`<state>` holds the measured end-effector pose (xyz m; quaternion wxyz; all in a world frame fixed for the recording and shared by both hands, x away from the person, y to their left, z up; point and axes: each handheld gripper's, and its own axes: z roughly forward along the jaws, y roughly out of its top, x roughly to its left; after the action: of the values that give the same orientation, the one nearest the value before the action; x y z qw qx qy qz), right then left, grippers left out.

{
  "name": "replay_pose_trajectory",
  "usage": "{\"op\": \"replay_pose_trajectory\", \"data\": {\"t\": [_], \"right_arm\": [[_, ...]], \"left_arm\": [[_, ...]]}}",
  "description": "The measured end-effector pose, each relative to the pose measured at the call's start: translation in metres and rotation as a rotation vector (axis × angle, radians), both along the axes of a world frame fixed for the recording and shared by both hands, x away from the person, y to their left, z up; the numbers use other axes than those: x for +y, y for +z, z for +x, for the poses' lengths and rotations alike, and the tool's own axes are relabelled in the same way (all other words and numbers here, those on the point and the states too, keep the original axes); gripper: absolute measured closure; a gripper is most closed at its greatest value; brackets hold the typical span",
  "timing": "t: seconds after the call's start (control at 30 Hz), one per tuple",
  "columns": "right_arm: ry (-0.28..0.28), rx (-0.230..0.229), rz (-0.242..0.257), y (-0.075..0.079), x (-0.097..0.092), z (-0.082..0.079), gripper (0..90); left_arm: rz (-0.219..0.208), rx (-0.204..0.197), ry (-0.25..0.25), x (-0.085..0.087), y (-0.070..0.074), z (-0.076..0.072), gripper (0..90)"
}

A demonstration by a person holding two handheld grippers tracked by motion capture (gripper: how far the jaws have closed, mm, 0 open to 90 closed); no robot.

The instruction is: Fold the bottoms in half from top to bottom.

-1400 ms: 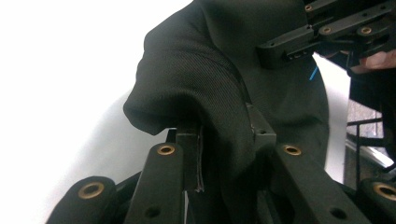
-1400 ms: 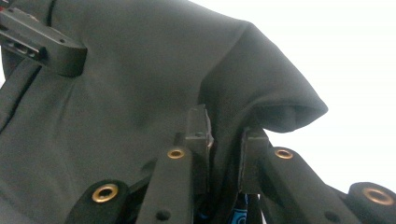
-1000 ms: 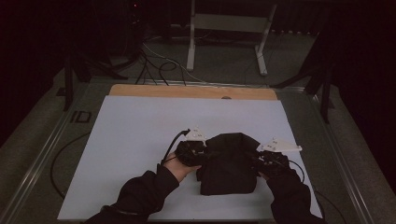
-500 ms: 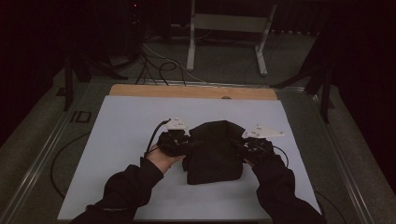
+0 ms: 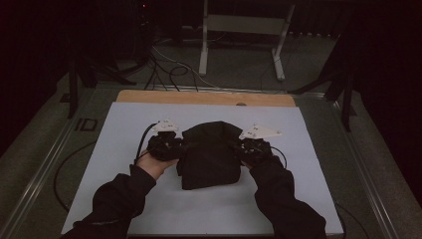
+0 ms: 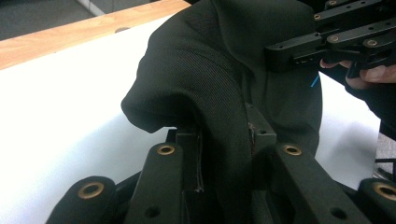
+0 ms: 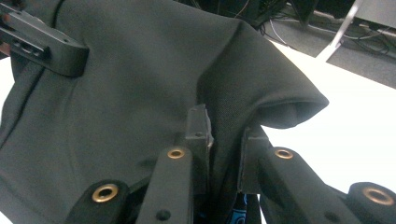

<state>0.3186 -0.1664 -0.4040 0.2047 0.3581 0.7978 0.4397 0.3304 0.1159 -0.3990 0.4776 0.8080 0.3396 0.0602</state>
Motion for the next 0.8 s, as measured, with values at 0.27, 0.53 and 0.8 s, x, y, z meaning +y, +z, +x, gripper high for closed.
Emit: {"op": "replay_pose_trajectory", "data": {"t": [0.27,0.53,0.8], "right_arm": [[0.024,-0.022,-0.009,0.006,0.016,0.007,78.5],[0.025,-0.011,-0.001,0.004,0.022,0.011,78.5],[0.008,-0.002,-0.029,-0.007,0.028,0.014,78.4]], "left_arm": [[0.003,-0.002,0.03,0.016,0.005,0.003,73.3],[0.004,0.013,0.028,0.021,-0.001,0.011,73.2],[0.016,0.048,0.033,0.023,-0.015,0.023,73.2]]}}
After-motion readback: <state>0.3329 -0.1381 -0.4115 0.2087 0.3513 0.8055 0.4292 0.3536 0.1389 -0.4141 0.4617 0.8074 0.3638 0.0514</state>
